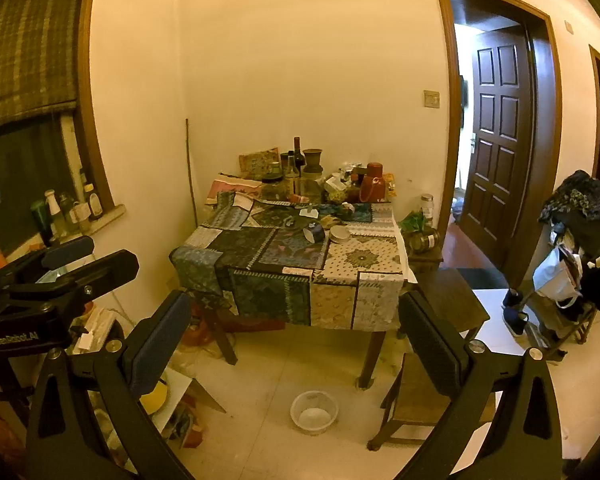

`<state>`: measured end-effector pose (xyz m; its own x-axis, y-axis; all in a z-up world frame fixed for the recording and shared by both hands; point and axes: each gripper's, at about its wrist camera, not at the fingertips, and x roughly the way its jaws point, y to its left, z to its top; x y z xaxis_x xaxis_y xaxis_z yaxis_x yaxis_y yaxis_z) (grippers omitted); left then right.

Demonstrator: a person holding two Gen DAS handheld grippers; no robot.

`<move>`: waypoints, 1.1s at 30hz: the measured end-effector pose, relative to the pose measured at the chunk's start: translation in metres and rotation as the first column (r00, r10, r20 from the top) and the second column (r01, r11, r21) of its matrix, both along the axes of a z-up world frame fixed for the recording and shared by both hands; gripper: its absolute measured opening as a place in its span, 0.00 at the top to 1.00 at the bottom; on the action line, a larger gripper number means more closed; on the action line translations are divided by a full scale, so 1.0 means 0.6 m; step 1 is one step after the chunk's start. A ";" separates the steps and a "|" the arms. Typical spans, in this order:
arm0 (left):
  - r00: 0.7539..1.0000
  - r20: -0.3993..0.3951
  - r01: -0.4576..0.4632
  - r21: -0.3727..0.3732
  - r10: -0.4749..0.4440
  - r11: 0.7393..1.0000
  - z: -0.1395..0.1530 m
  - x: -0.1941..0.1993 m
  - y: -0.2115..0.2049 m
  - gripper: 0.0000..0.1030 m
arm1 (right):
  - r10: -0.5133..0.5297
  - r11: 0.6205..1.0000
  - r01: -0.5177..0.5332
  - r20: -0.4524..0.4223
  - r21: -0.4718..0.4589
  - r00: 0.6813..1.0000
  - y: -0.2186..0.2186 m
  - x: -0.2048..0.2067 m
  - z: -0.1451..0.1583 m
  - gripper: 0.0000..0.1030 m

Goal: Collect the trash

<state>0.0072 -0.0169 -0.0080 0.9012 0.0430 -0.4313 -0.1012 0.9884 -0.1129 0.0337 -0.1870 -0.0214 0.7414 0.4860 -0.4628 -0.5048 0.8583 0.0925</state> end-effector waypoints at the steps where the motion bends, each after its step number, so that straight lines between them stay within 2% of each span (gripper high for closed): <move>1: 1.000 0.000 -0.004 0.002 0.004 1.000 0.000 0.003 -0.003 0.00 | 0.002 1.000 -0.002 0.000 0.001 1.000 -0.005 0.006 0.001 0.00; 2: 1.000 -0.003 -0.011 0.005 0.011 1.000 0.001 0.025 -0.013 0.00 | 0.004 1.000 -0.004 0.001 0.003 1.000 -0.009 0.012 0.001 0.00; 12: 0.998 0.002 -0.061 0.001 0.061 0.998 0.006 0.073 -0.045 0.00 | 0.005 1.000 -0.005 0.021 0.018 1.000 -0.057 0.067 0.008 0.00; 18: 0.997 0.008 -0.083 0.020 0.083 0.996 0.013 0.127 -0.039 0.00 | -0.029 1.000 0.028 0.030 0.008 0.999 -0.056 0.118 0.010 0.00; 26: 0.995 0.041 -0.096 0.045 0.094 0.994 0.003 0.232 0.022 0.00 | -0.072 0.997 0.072 0.034 0.001 0.997 -0.021 0.200 -0.002 0.00; 33: 0.998 0.033 -0.053 0.000 0.053 0.999 -0.002 0.368 0.130 0.00 | -0.130 0.992 0.129 -0.012 -0.008 0.991 0.056 0.301 -0.010 0.00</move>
<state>0.2280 0.0609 -0.0090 0.9112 0.0914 -0.4017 -0.1495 0.9820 -0.1158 0.2143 -0.1532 -0.0275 0.7919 0.3829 -0.4757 -0.3882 0.9170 0.0920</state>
